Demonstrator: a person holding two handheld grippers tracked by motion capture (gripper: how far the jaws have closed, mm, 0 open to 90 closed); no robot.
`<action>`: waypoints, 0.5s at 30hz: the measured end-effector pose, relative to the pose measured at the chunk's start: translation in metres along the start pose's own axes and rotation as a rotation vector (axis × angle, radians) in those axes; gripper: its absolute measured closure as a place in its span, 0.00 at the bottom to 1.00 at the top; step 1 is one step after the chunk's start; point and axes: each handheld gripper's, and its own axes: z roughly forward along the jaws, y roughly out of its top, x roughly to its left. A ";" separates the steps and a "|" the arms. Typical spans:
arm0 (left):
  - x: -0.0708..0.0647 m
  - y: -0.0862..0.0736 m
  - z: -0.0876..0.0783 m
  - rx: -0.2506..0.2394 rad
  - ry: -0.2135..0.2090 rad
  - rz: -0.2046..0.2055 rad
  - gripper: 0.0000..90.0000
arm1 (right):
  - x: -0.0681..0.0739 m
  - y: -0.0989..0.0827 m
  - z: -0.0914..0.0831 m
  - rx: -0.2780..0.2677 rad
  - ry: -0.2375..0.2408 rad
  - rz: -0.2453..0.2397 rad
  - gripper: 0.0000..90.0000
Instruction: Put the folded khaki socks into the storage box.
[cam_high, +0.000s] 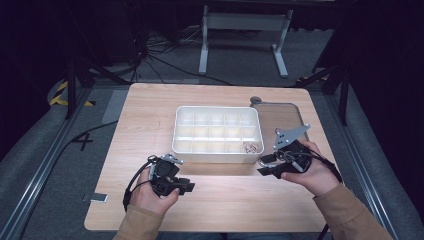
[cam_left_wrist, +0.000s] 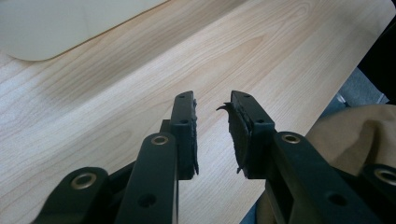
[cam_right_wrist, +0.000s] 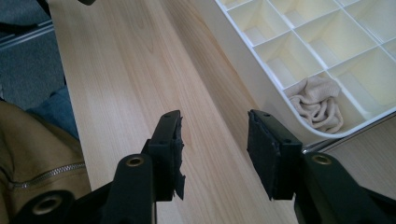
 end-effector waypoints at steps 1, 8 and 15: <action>0.000 0.000 0.000 0.004 0.003 0.000 0.80 | 0.002 -0.002 0.000 -0.007 -0.002 0.007 0.62; 0.000 -0.001 0.002 0.004 -0.003 -0.005 0.79 | 0.016 -0.022 0.013 -0.023 -0.008 0.042 0.59; 0.001 -0.001 0.003 0.010 0.002 -0.003 0.79 | 0.023 -0.036 0.015 -0.025 -0.008 0.046 0.57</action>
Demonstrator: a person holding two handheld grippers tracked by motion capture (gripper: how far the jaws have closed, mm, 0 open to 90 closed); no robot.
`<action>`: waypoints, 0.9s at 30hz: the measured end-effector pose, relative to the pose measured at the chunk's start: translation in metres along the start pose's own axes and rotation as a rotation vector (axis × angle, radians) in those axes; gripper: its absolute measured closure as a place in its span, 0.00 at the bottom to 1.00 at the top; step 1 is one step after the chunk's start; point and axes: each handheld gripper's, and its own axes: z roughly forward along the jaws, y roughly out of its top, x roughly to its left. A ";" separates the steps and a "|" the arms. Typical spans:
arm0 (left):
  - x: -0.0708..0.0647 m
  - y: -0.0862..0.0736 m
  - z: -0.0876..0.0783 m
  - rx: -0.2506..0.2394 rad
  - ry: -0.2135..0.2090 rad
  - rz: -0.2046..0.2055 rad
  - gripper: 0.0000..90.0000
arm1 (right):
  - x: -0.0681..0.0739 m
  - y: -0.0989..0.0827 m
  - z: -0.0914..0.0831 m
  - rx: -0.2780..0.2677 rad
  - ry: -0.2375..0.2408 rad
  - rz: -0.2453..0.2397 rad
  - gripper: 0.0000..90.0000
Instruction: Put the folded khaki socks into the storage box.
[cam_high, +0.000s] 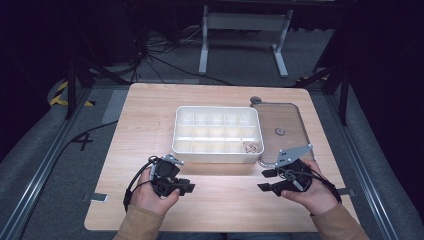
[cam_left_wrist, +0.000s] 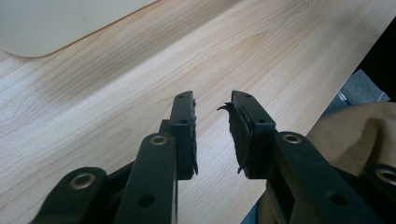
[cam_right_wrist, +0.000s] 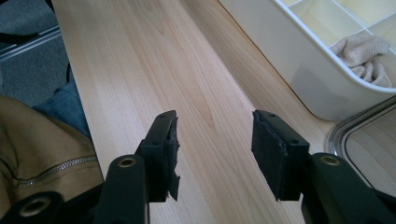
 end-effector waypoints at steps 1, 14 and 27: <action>0.000 0.000 0.000 0.001 0.004 0.001 0.79 | 0.001 -0.002 0.001 -0.008 0.003 0.003 0.56; 0.004 -0.002 0.009 0.031 0.003 0.038 0.67 | -0.003 -0.028 0.034 -0.025 0.016 -0.017 0.52; 0.006 -0.003 0.016 0.040 0.019 0.092 0.66 | 0.005 -0.049 0.066 0.021 0.059 -0.037 0.52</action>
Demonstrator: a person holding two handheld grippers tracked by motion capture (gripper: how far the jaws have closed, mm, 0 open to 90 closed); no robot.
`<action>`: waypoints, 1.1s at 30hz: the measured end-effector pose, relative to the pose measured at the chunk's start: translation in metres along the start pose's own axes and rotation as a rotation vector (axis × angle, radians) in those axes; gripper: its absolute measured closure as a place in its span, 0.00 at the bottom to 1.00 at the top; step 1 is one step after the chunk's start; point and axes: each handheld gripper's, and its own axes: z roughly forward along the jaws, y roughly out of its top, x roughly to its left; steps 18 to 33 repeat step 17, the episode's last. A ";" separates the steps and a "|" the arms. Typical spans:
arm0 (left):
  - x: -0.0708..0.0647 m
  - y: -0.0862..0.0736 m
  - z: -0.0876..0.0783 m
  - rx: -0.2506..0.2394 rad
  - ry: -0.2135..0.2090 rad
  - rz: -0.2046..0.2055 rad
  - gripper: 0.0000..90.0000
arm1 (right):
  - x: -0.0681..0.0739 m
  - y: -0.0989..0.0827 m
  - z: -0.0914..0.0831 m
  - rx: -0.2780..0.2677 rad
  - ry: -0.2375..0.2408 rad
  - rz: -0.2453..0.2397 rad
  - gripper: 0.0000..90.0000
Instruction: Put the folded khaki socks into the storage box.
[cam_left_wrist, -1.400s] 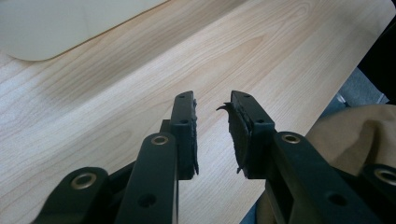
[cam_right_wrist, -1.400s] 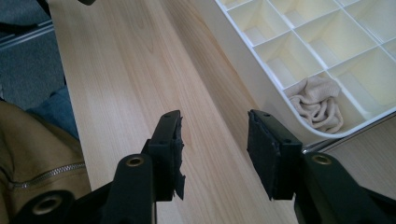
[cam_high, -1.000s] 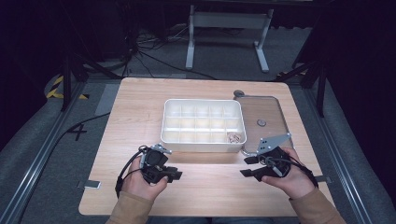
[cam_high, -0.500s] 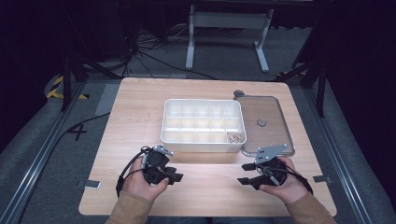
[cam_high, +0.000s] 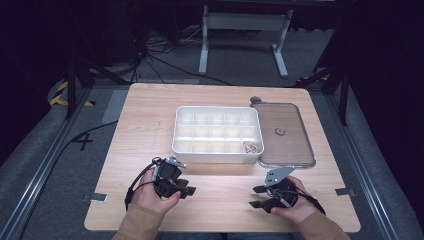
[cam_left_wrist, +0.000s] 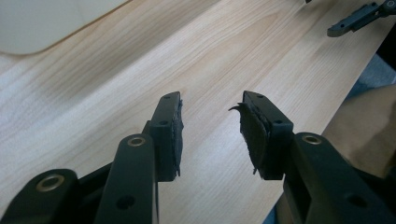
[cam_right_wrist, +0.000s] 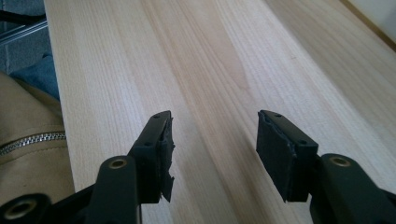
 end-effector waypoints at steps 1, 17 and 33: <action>0.000 -0.001 0.002 0.001 -0.001 0.003 0.66 | 0.001 0.000 0.001 0.003 -0.003 -0.005 0.51; 0.013 -0.012 0.023 -0.002 -0.016 0.097 0.60 | 0.007 -0.005 0.007 -0.050 -0.029 -0.061 0.50; 0.013 -0.012 0.023 -0.002 -0.016 0.097 0.60 | 0.007 -0.005 0.007 -0.050 -0.029 -0.061 0.50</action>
